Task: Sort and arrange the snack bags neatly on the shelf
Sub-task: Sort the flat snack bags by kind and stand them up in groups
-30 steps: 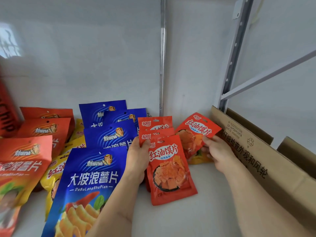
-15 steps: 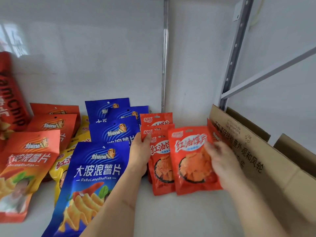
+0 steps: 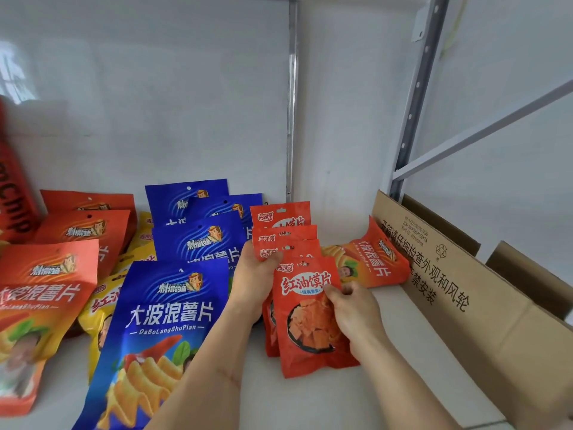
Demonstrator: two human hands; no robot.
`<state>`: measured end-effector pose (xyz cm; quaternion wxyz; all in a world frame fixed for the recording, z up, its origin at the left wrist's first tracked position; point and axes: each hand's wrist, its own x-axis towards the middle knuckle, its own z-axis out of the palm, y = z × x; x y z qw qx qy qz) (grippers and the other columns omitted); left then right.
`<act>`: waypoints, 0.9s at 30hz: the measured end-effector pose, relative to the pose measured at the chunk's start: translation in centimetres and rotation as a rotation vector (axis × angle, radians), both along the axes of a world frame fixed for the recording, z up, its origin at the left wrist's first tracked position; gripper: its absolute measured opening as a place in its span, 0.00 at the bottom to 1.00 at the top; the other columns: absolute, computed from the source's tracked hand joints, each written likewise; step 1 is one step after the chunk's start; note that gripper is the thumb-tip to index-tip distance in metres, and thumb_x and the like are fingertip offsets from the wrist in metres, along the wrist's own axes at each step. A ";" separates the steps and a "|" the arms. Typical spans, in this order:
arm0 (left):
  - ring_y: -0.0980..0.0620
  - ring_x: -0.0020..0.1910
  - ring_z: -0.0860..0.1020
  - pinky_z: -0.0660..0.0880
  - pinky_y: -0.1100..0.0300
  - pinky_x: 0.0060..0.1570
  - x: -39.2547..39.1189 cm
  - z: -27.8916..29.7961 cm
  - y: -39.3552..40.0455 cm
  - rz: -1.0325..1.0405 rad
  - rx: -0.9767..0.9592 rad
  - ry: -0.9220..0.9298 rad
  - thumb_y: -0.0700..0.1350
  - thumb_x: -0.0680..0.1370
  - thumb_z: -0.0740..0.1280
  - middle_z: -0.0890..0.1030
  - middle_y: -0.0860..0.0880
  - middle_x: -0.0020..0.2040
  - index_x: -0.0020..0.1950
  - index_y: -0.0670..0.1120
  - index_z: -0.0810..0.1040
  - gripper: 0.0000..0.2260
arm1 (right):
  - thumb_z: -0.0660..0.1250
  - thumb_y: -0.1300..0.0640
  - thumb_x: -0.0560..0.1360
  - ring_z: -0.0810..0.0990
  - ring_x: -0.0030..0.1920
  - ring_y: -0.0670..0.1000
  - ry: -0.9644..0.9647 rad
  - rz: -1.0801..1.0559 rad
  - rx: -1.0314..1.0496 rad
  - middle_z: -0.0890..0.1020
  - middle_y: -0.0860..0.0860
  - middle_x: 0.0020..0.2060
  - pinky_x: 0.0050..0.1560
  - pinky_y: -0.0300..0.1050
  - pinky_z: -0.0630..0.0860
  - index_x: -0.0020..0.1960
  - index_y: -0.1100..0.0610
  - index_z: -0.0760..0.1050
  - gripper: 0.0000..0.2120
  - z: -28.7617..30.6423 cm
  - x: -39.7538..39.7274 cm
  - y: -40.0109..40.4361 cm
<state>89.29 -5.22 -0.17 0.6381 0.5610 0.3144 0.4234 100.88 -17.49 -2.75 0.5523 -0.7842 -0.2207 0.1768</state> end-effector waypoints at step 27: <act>0.48 0.44 0.87 0.84 0.43 0.46 1.2 -0.9 1.2 0.020 0.033 0.039 0.46 0.80 0.69 0.86 0.48 0.51 0.58 0.54 0.74 0.09 | 0.70 0.53 0.75 0.82 0.44 0.57 0.190 -0.215 0.576 0.81 0.55 0.46 0.41 0.53 0.79 0.49 0.52 0.74 0.06 6.0 7.6 2.9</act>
